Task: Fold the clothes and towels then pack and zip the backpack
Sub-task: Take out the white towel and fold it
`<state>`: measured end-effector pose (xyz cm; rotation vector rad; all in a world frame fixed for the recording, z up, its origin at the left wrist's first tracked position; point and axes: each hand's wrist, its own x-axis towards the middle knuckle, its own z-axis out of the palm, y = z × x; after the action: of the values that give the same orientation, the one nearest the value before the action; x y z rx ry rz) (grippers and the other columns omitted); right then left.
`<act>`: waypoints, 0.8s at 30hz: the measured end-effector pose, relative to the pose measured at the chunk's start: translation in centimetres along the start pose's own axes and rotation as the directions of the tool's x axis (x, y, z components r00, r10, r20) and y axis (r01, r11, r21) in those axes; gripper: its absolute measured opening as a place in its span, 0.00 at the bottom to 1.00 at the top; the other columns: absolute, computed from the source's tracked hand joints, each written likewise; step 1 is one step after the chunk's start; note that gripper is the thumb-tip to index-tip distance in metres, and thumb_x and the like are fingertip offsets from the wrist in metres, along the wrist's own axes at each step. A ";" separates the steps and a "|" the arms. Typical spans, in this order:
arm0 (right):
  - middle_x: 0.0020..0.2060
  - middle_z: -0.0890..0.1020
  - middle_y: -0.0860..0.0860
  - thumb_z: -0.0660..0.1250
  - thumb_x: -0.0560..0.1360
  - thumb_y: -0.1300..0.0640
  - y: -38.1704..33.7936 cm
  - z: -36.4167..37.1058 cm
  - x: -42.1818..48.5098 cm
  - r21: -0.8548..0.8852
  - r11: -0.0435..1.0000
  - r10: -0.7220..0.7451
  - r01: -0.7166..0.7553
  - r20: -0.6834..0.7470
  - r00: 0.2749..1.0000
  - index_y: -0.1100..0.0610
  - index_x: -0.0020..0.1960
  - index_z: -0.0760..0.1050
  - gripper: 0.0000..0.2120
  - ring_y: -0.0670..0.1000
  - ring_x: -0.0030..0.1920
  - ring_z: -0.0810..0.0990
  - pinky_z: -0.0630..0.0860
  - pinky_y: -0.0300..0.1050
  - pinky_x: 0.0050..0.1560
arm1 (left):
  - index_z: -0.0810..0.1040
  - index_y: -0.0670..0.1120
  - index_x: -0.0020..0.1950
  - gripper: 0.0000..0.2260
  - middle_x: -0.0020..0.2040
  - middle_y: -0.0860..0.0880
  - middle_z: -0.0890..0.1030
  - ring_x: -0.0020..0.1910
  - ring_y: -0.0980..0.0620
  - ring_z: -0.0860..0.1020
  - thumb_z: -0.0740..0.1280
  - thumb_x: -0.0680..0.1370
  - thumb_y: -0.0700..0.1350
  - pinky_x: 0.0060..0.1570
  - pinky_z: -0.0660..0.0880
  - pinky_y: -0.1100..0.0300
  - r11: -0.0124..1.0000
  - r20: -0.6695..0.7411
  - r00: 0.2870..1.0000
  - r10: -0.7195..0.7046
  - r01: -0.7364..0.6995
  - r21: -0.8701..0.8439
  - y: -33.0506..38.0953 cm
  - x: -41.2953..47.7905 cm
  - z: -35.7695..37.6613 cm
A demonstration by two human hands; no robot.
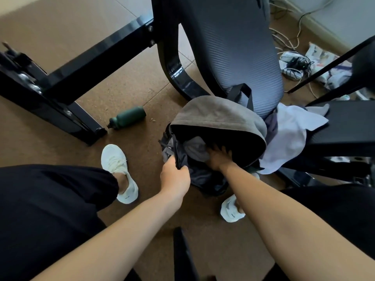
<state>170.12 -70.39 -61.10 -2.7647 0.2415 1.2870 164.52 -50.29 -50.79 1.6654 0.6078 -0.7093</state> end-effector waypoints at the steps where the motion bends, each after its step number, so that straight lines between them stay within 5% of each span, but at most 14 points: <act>1: 0.82 0.51 0.50 0.60 0.81 0.43 0.1 0.3 -0.4 0.012 1.000 -0.021 0.021 -0.015 1.000 0.44 0.82 0.50 0.34 0.63 0.80 0.50 0.51 0.64 0.76 | 0.63 0.55 0.81 0.25 0.74 0.50 0.73 0.70 0.40 0.74 0.61 0.85 0.41 0.68 0.75 0.39 1.000 0.016 1.000 0.000 0.000 0.003 0.1 0.0 0.2; 10: 0.76 0.69 0.53 0.66 0.79 0.44 2.3 1.4 -6.6 0.256 0.959 -0.035 0.120 -0.312 0.950 0.50 0.77 0.67 0.28 0.59 0.74 0.68 0.66 0.55 0.71 | 0.65 0.56 0.80 0.25 0.72 0.52 0.76 0.67 0.39 0.77 0.62 0.84 0.39 0.67 0.75 0.39 0.998 0.033 0.998 0.047 -0.048 0.028 0.7 -0.4 0.6; 15: 0.70 0.75 0.53 0.65 0.77 0.44 3.7 0.4 -11.0 0.319 0.933 -0.047 0.167 -0.351 0.935 0.49 0.73 0.72 0.25 0.59 0.68 0.74 0.73 0.57 0.66 | 0.65 0.54 0.80 0.26 0.71 0.51 0.76 0.57 0.46 0.80 0.64 0.83 0.40 0.41 0.79 0.56 0.999 0.044 0.998 0.047 -0.047 0.017 1.0 -0.6 1.0; 19: 0.63 0.80 0.51 0.67 0.78 0.48 5.2 -1.2 -14.3 0.381 0.905 -0.047 0.191 -0.356 0.933 0.51 0.68 0.77 0.19 0.55 0.64 0.78 0.76 0.53 0.63 | 0.64 0.51 0.81 0.26 0.69 0.49 0.77 0.50 0.48 0.80 0.64 0.84 0.40 0.41 0.77 0.56 1.000 0.033 0.999 0.009 -0.009 -0.005 0.7 -0.2 1.1; 24: 0.42 0.84 0.48 0.72 0.76 0.54 9.2 -4.0 -16.7 0.637 0.755 0.266 0.158 -0.517 0.813 0.52 0.48 0.81 0.02 0.50 0.47 0.82 0.77 0.46 0.49 | 0.62 0.51 0.81 0.27 0.72 0.49 0.75 0.53 0.48 0.80 0.65 0.83 0.41 0.47 0.78 0.54 1.000 0.009 1.000 -0.005 0.005 -0.005 1.7 0.9 2.1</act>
<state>160.93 -78.24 -45.80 -2.4006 0.6760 0.1890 166.09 -52.70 -50.63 1.6556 0.6070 -0.7175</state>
